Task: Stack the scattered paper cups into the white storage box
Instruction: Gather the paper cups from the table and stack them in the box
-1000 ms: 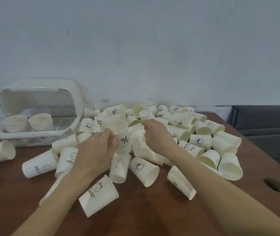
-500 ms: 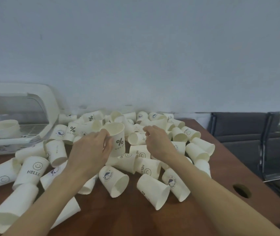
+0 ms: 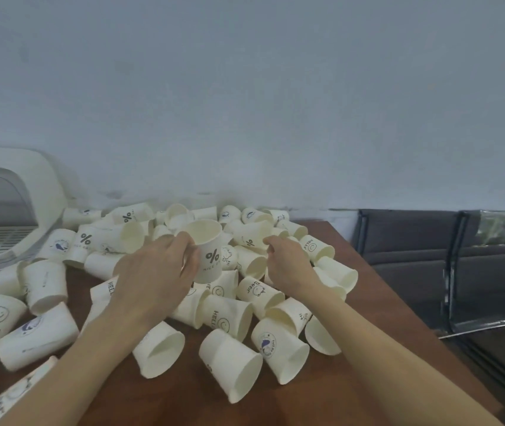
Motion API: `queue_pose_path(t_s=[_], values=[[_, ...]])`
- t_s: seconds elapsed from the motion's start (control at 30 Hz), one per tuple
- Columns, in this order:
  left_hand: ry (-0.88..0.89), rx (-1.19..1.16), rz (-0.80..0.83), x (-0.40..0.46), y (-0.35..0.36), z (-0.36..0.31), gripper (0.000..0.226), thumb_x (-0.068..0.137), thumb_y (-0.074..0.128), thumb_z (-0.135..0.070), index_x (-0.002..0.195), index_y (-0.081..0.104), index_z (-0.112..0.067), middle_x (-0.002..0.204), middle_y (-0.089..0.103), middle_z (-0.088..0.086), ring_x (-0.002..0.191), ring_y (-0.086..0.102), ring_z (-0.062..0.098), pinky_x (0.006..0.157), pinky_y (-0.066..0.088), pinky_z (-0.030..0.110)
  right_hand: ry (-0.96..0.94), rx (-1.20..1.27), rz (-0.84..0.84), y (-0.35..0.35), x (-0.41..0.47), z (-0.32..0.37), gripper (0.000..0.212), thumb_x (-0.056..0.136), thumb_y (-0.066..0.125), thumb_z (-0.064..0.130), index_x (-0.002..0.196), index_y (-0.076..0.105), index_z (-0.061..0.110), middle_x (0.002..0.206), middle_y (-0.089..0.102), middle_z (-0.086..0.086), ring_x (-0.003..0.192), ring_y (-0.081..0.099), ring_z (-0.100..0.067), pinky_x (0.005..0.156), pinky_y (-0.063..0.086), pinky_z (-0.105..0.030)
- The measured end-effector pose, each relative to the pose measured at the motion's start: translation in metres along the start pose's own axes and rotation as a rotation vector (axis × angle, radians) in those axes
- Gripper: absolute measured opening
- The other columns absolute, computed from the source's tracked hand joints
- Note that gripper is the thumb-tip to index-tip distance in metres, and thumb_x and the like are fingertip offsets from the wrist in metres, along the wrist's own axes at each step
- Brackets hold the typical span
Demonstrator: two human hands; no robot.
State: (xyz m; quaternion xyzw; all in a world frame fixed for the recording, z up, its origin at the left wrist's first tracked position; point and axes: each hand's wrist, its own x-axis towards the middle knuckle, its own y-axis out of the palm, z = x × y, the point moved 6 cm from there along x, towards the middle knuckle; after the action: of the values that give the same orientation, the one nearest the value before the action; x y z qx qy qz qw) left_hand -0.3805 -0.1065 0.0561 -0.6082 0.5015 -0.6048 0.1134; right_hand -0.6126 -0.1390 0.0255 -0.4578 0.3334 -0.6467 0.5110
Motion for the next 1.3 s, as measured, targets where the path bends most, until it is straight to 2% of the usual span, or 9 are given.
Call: queue_pose_path(t_s=[0.1, 0.2, 0.27, 0.5, 0.73, 0.83, 0.93, 1.03, 1.3], values=[[0.021, 0.02, -0.013, 0.006, 0.008, -0.012, 0.028, 0.092, 0.032, -0.043, 0.083, 0.049, -0.022, 0.068, 0.056, -0.006, 0.066, 0.054, 0.023, 0.054, 0.048, 0.038, 0.022, 0.013, -0.015, -0.005, 0.006, -0.019, 0.043, 0.092, 0.039, 0.006, 0.133, 0.05, 0.012, 0.12, 0.058, -0.006, 0.113, 0.052, -0.026, 0.092, 0.043, -0.038], [0.057, 0.017, -0.053, 0.011, 0.013, -0.03, 0.021, 0.094, 0.047, -0.033, 0.078, 0.051, -0.019, 0.064, 0.056, -0.005, 0.06, 0.049, 0.021, 0.048, 0.041, 0.031, 0.046, 0.012, -0.041, -0.008, 0.012, -0.037, 0.039, 0.09, 0.038, 0.003, 0.125, 0.054, 0.011, 0.111, 0.06, -0.007, 0.102, 0.054, -0.028, 0.078, 0.044, -0.038], [0.092, 0.019, -0.055, 0.017, 0.021, -0.044, 0.024, 0.094, 0.044, -0.033, 0.076, 0.049, -0.019, 0.06, 0.053, -0.006, 0.056, 0.046, 0.02, 0.048, 0.042, 0.032, 0.064, 0.001, -0.06, -0.008, 0.016, -0.047, 0.035, 0.089, 0.038, 0.001, 0.118, 0.056, 0.009, 0.105, 0.06, -0.008, 0.097, 0.055, -0.028, 0.071, 0.04, -0.036], [0.163, 0.005, -0.048, 0.043, 0.052, -0.086, 0.028, 0.092, 0.033, -0.036, 0.075, 0.047, -0.018, 0.06, 0.052, -0.004, 0.055, 0.051, 0.023, 0.048, 0.044, 0.035, 0.138, -0.007, -0.05, -0.007, 0.025, -0.082, 0.034, 0.088, 0.038, 0.002, 0.115, 0.058, 0.004, 0.11, 0.06, -0.01, 0.106, 0.054, -0.03, 0.085, 0.046, -0.041], [0.219, 0.051, -0.077, 0.062, 0.079, -0.122, 0.022, 0.09, 0.052, -0.027, 0.07, 0.049, -0.018, 0.054, 0.05, -0.005, 0.05, 0.049, 0.021, 0.045, 0.03, 0.028, 0.293, -0.074, -0.046, -0.021, 0.034, -0.135, 0.021, 0.081, 0.04, -0.001, 0.094, 0.055, 0.006, 0.097, 0.057, -0.01, 0.089, 0.052, -0.031, 0.065, 0.036, -0.034], [0.208, 0.084, -0.061, 0.068, 0.088, -0.129, 0.021, 0.088, 0.056, -0.025, 0.069, 0.05, -0.018, 0.052, 0.05, -0.004, 0.047, 0.048, 0.021, 0.045, 0.027, 0.027, 0.399, -0.075, -0.037, -0.025, 0.04, -0.157, 0.015, 0.08, 0.042, 0.002, 0.069, 0.038, 0.012, 0.083, 0.053, -0.009, 0.074, 0.048, -0.03, 0.057, 0.035, -0.032], [0.202, 0.072, -0.032, 0.072, 0.097, -0.135, 0.021, 0.086, 0.064, -0.022, 0.07, 0.05, -0.017, 0.053, 0.051, -0.002, 0.048, 0.048, 0.022, 0.047, 0.027, 0.027, 0.462, -0.121, -0.044, -0.026, 0.048, -0.171, 0.012, 0.085, 0.043, 0.007, 0.074, 0.042, 0.011, 0.091, 0.059, -0.012, 0.088, 0.056, -0.033, 0.077, 0.045, -0.038], [0.192, 0.086, -0.011, 0.075, 0.105, -0.14, 0.021, 0.088, 0.063, -0.023, 0.072, 0.051, -0.017, 0.056, 0.053, -0.001, 0.05, 0.049, 0.023, 0.048, 0.028, 0.028, 0.523, -0.167, -0.034, -0.02, 0.059, -0.182, 0.008, 0.09, 0.043, 0.016, 0.085, 0.047, 0.012, 0.109, 0.061, -0.012, 0.11, 0.05, -0.033, 0.094, 0.039, -0.041], [0.167, 0.066, -0.002, 0.079, 0.118, -0.144, 0.019, 0.095, 0.051, -0.027, 0.079, 0.053, -0.017, 0.066, 0.058, 0.001, 0.063, 0.054, 0.025, 0.055, 0.028, 0.03, 0.719, -0.197, -0.039, -0.005, 0.078, -0.187, 0.025, 0.088, 0.048, 0.023, 0.109, 0.061, 0.017, 0.119, 0.06, -0.008, 0.121, 0.039, -0.03, 0.1, 0.027, -0.042]])
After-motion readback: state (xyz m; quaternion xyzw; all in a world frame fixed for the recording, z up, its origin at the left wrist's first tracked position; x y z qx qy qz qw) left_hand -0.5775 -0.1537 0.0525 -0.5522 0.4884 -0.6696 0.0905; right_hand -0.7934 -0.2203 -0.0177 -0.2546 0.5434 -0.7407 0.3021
